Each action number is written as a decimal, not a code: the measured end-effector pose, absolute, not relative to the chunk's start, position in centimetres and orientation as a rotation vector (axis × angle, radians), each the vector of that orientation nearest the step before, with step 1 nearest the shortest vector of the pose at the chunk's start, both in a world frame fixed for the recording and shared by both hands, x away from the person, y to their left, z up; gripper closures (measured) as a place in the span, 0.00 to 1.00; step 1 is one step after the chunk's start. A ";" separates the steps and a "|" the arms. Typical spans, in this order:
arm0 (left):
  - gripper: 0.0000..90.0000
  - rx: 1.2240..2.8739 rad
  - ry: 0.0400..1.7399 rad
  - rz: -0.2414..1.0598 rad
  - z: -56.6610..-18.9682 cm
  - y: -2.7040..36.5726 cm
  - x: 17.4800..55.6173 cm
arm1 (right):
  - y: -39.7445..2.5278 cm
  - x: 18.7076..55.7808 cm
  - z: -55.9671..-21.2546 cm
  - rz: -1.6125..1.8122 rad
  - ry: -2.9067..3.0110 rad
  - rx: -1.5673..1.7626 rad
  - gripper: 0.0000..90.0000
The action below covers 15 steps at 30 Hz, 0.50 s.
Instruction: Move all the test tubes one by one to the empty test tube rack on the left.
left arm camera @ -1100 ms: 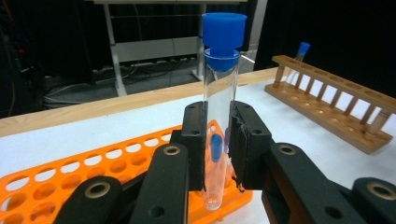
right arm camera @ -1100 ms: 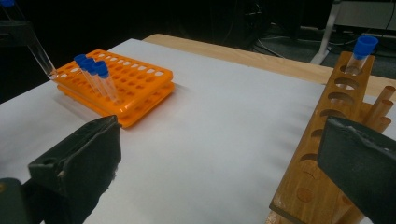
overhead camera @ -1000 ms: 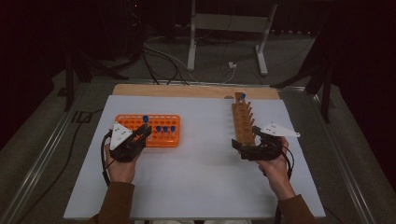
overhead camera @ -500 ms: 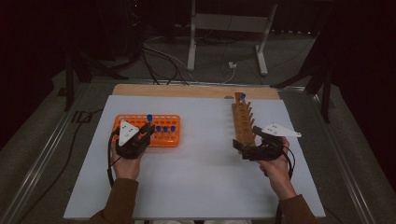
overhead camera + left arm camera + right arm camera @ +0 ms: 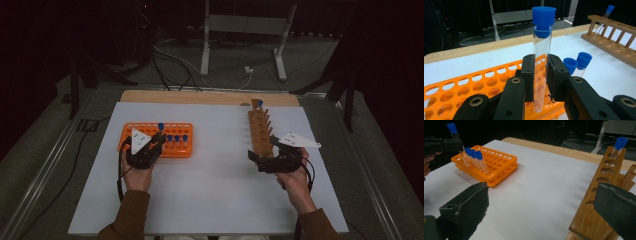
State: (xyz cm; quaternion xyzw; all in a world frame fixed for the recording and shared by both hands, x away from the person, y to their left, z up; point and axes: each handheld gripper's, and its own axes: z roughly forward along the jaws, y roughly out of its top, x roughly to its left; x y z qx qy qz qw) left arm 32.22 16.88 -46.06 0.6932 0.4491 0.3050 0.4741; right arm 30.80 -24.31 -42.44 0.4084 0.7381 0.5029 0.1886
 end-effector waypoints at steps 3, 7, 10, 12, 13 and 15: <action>0.87 1.701 1.099 0.756 -46.4 16.8 32.5 | -24.3 30.8 -42.5 1.415 2.080 1.148 0.00; 0.87 1.688 1.105 0.778 -46.7 16.8 32.9 | -24.2 30.8 -42.6 1.417 2.082 1.149 0.00; 0.87 1.672 1.115 0.770 -47.0 16.9 33.1 | -24.2 30.8 -42.6 1.417 2.085 1.150 0.00; 0.87 1.664 1.114 0.761 -47.1 16.9 33.3 | -24.2 30.8 -42.6 1.417 2.086 1.150 0.00; 0.87 1.667 1.112 0.758 -47.2 16.9 33.3 | -24.3 30.8 -42.6 1.417 2.085 1.150 0.00; 0.87 1.670 1.116 0.752 -47.5 16.8 33.4 | -24.3 30.8 -42.6 1.420 2.085 1.150 0.00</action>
